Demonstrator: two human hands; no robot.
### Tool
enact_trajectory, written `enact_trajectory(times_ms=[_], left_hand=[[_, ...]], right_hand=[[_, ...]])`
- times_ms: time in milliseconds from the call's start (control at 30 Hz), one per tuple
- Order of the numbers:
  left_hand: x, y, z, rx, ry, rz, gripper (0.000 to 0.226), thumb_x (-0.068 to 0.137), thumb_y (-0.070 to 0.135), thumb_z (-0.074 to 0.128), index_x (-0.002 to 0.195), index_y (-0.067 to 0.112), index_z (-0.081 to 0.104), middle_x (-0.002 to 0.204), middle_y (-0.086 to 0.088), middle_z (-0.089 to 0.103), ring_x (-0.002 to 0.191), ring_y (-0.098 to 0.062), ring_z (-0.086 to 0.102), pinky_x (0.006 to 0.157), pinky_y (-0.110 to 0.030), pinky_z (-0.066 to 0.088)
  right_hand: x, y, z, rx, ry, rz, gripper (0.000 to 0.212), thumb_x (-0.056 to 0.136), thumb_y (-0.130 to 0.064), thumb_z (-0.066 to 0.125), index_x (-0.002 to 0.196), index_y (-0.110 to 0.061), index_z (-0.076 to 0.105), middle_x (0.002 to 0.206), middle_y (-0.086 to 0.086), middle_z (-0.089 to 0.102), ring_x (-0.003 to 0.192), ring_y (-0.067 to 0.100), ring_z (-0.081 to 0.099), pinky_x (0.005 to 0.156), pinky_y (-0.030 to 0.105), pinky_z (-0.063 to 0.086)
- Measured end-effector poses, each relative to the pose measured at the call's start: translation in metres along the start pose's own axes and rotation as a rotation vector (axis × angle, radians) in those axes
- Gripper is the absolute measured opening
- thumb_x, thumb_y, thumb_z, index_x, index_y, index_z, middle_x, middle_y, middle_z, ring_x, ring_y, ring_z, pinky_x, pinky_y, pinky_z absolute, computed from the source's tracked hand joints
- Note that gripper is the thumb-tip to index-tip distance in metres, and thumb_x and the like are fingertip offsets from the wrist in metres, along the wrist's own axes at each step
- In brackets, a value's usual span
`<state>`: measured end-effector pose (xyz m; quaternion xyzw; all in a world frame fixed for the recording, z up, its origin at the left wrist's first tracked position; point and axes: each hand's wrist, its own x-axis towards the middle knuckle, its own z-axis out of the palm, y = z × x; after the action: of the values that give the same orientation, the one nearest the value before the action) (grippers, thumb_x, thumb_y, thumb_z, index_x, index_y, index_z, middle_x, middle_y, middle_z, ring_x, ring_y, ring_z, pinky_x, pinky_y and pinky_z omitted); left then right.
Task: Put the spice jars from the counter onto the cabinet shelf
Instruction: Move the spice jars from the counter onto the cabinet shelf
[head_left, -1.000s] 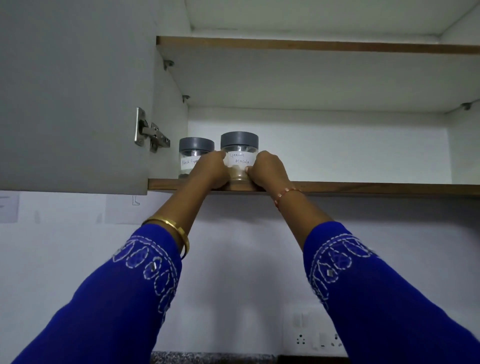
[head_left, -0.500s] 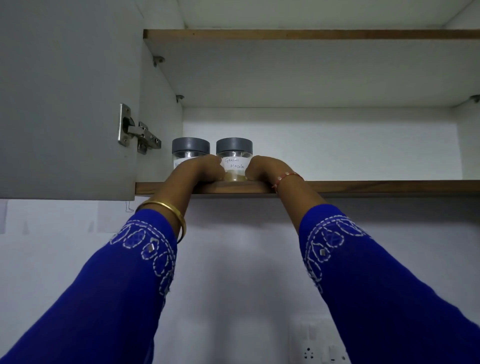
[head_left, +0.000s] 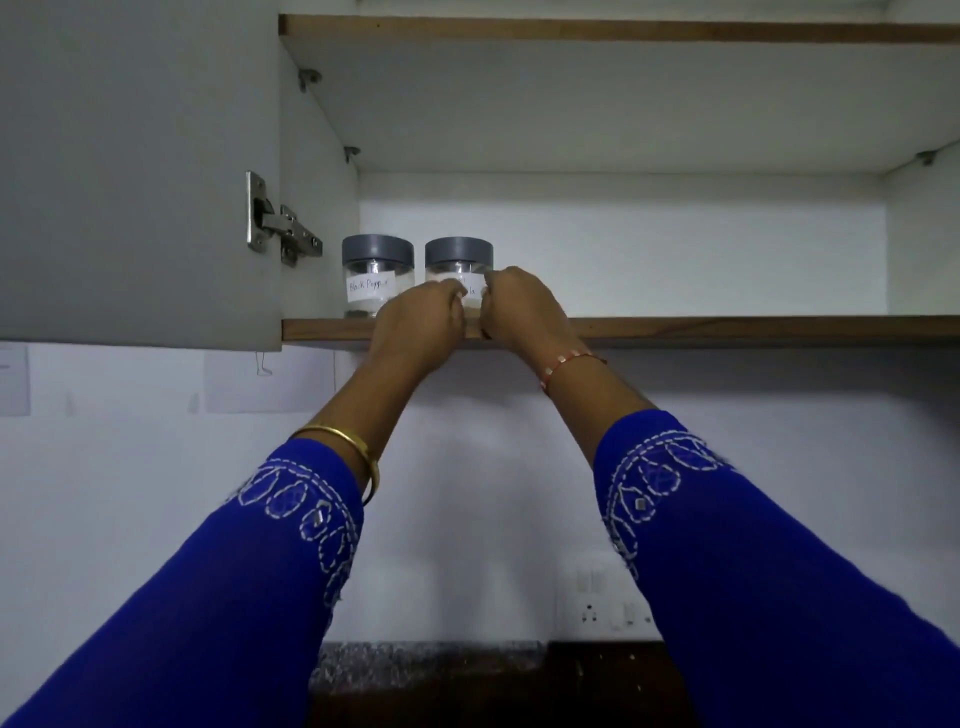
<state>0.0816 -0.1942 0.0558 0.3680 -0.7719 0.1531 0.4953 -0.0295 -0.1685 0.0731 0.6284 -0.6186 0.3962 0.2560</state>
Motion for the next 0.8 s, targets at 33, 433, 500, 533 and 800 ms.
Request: enact_trajectory(times_ms=[33,433,500,533,800], left_hand=[[-0.009,0.001,0.002,0.0,0.021,0.031,0.034,0.093,0.014,0.036,0.119,0.009,0.057,0.12,-0.014,0.063,0.108,-0.029,0.057,0.1,-0.039,0.037],[-0.172,0.075,0.006,-0.571,-0.158,-0.074,0.046,0.097,0.007,0.034,0.142,0.01,0.032,0.153,-0.009,0.027,0.145,-0.021,0.016,0.121,-0.039,0.012],[-0.205,0.091,0.006,-0.616,-0.202,-0.085,0.045,0.097,0.009,0.035,0.142,0.012,0.032,0.154,-0.007,0.027,0.145,-0.02,0.017,0.12,-0.039,0.013],[-0.221,0.098,0.007,-0.634,-0.228,-0.087,0.045,0.097,0.01,0.035,0.142,0.012,0.032,0.154,-0.007,0.027,0.145,-0.02,0.017,0.121,-0.038,0.013],[-0.341,0.143,0.031,-0.734,-0.539,-0.084,0.046,0.096,0.01,0.037,0.142,0.01,0.033,0.153,-0.011,0.028,0.145,-0.021,0.019,0.121,-0.039,0.013]], right_hand=[[-0.01,-0.001,-0.001,-0.04,0.034,-0.026,0.032,0.089,-0.003,0.041,0.117,0.003,0.054,0.114,0.021,0.059,0.104,0.035,0.055,0.076,0.033,0.04],[-0.202,0.029,-0.004,-0.097,-0.053,-0.059,0.056,0.099,-0.019,0.04,0.148,-0.007,0.016,0.158,0.015,0.008,0.147,0.029,0.004,0.12,0.039,0.007],[-0.239,0.038,-0.011,-0.083,-0.077,0.008,0.057,0.099,-0.023,0.039,0.149,-0.009,0.015,0.158,0.013,0.007,0.147,0.028,0.003,0.12,0.037,0.007],[-0.258,0.042,-0.014,-0.064,-0.085,0.04,0.057,0.099,-0.023,0.039,0.149,-0.009,0.015,0.158,0.013,0.007,0.147,0.028,0.003,0.12,0.037,0.007],[-0.403,0.063,-0.028,0.047,-0.169,0.306,0.054,0.097,-0.018,0.038,0.146,-0.002,0.022,0.155,0.017,0.019,0.146,0.03,0.01,0.115,0.028,0.007]])
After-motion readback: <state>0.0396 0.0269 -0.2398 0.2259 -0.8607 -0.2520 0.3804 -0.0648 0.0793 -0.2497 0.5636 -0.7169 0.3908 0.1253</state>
